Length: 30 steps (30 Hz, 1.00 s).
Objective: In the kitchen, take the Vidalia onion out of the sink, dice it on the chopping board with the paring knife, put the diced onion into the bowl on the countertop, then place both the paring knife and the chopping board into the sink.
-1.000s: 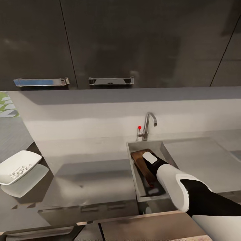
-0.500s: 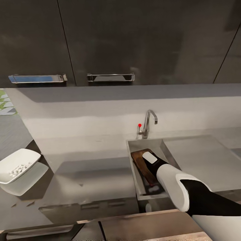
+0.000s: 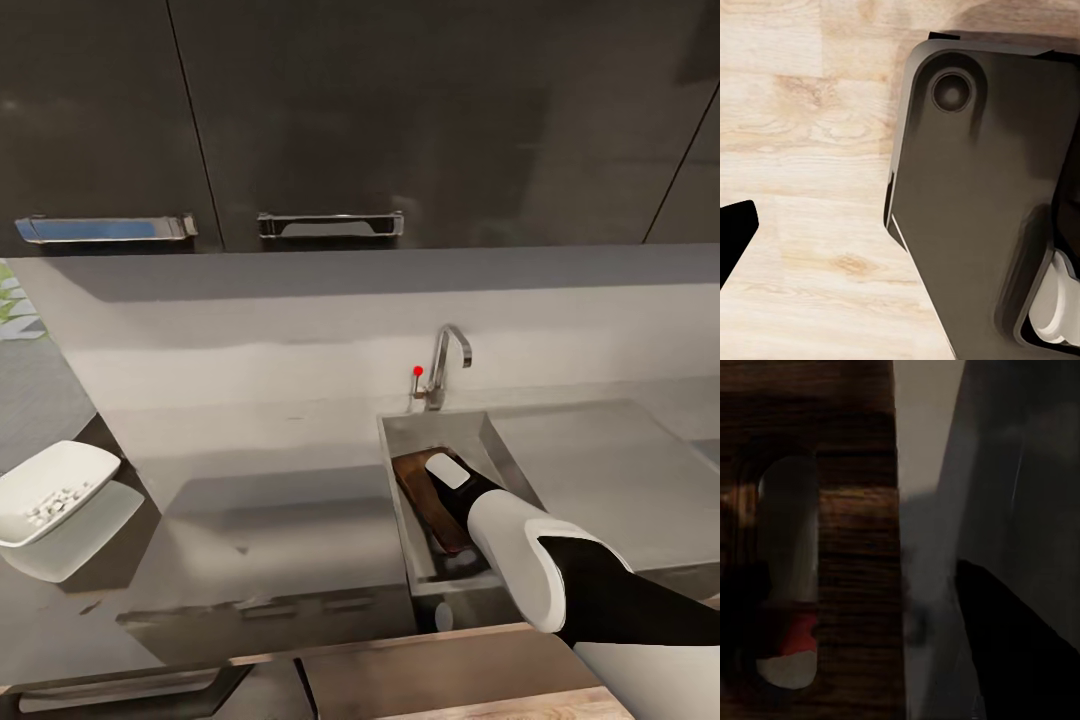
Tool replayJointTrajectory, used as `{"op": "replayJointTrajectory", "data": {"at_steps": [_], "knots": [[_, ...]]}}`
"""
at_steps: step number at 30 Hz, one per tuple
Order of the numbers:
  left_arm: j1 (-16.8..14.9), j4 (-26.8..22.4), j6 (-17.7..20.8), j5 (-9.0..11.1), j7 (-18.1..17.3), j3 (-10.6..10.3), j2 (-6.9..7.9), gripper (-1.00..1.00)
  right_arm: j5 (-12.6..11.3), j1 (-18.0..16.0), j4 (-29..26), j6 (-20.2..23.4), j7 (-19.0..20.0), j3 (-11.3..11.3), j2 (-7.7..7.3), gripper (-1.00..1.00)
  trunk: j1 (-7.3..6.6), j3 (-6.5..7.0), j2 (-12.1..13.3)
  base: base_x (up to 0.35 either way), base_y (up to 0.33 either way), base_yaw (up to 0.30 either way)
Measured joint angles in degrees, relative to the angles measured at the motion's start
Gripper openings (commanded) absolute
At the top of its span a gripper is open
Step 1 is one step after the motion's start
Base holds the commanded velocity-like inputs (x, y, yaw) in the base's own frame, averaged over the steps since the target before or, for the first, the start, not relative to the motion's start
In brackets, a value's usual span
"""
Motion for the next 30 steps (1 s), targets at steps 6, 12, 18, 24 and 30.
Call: {"op": "replayJointTrajectory", "data": {"at_steps": [6,12,18,24,30], "knots": [[0.00,0.00,-0.01,0.00,0.01,0.00,-0.04,1.00,-0.05,0.00,-0.03,0.00,-0.01,-0.06,0.00,1.00,0.00,0.00,0.00,0.000,0.000,0.000],[0.00,0.00,0.00,0.00,-0.01,0.00,-0.03,1.00,0.02,0.00,-0.20,0.00,0.06,0.05,0.00,1.00,0.00,0.00,0.00,0.000,0.000,0.000],[0.00,-0.02,-0.07,0.00,-0.03,0.00,0.01,1.00,0.64,-0.01,-4.95,1.02,1.48,0.32,0.00,1.00,0.00,0.00,0.00,0.000,0.000,0.000],[0.00,-0.08,-0.25,0.00,-0.03,0.04,0.02,1.00,0.53,-0.01,-25.39,17.88,3.22,3.67,-0.02,1.00,0.00,0.01,-0.01,0.000,0.000,0.000],[0.00,-0.08,-0.54,0.00,-0.03,0.07,0.05,1.00,1.04,0.01,-30.83,26.21,8.51,7.15,0.02,1.00,0.00,0.00,0.00,0.000,0.000,0.000]]}}
